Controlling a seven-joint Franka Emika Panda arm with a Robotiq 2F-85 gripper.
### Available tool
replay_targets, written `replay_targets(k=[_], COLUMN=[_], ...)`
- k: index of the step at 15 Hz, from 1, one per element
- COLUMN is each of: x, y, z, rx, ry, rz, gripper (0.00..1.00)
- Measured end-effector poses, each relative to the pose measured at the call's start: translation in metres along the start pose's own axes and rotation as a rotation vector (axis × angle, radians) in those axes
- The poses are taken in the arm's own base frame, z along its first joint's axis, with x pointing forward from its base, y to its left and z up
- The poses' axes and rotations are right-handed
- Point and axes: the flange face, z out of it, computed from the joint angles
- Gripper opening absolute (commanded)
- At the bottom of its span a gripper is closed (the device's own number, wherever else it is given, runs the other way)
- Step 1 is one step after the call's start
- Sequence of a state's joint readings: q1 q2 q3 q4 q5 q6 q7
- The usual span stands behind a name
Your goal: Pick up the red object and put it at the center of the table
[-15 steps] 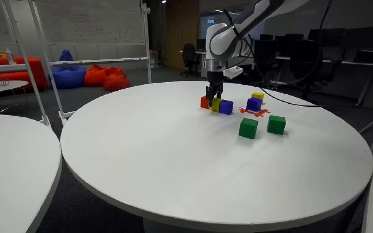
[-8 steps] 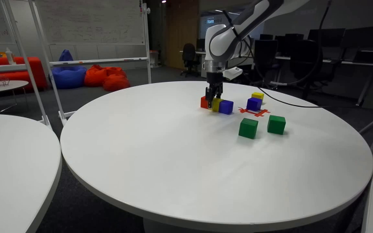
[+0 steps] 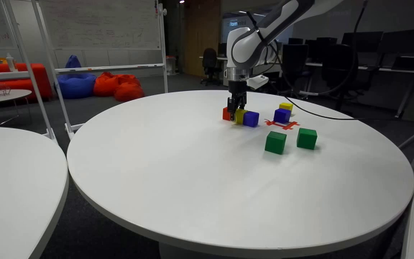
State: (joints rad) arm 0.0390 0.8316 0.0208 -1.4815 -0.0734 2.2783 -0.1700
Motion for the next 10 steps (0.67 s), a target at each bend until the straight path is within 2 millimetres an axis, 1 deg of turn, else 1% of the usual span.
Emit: replay_targets(k=[6,10], x=[-0.0012,0.0001], y=[-0.001,-0.0058], z=[0.0074,0.009], rx=[0.003,0.005], ry=[-0.01,-0.011], rz=[-0.001,-0.007], gripper=[1.0,1.0])
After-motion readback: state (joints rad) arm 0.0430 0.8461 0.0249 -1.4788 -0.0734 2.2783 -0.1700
